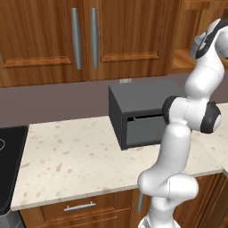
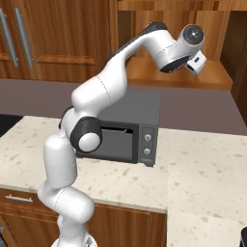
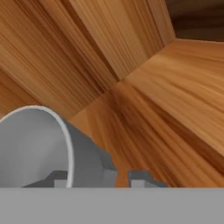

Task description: There is a bowl on the dining counter. Grab a lemon wedge from the fridge and place it in the bowl. Then get the liquor bottle and glass cup from the cabinet and place them next to the bowl.

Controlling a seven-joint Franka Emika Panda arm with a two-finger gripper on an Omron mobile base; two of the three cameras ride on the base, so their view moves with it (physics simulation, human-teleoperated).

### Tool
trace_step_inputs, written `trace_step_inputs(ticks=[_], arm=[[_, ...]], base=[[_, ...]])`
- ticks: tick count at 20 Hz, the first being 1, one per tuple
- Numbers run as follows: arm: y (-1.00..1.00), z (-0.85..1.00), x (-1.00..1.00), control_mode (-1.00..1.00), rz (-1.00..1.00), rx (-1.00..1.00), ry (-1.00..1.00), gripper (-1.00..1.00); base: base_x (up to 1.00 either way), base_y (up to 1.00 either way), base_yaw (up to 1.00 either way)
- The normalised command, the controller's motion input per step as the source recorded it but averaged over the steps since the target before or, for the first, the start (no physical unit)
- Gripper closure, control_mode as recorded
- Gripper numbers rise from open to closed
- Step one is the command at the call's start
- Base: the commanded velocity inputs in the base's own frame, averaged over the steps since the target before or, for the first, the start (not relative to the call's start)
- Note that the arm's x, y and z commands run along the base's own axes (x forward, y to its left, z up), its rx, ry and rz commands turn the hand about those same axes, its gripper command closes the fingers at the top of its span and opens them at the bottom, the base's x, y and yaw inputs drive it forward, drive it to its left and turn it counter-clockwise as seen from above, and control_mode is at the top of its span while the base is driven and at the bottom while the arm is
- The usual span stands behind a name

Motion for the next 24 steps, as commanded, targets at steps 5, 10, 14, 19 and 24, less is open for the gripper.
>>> trace_step_inputs(ticks=[5, 10, 14, 19, 24], arm=[[0.07, -0.04, 0.08, -1.0, 0.0, 0.0, 0.0, 1.0], [0.27, 0.0, 0.01, -1.0, 0.0, 0.0, 0.0, 1.0], [0.46, 0.0, -0.09, -1.0, 0.03, 0.0, -0.01, 1.0], [0.43, 0.12, -0.69, -1.0, 0.07, 0.0, -0.1, 1.0], [0.12, 0.27, -1.0, -1.0, 0.04, -0.01, -0.13, 1.0]], base=[[0.0, 0.0, 0.0], [0.0, 0.0, 0.0], [0.0, 0.0, 0.0], [0.0, 0.0, 0.0], [0.0, 0.0, 0.0]])
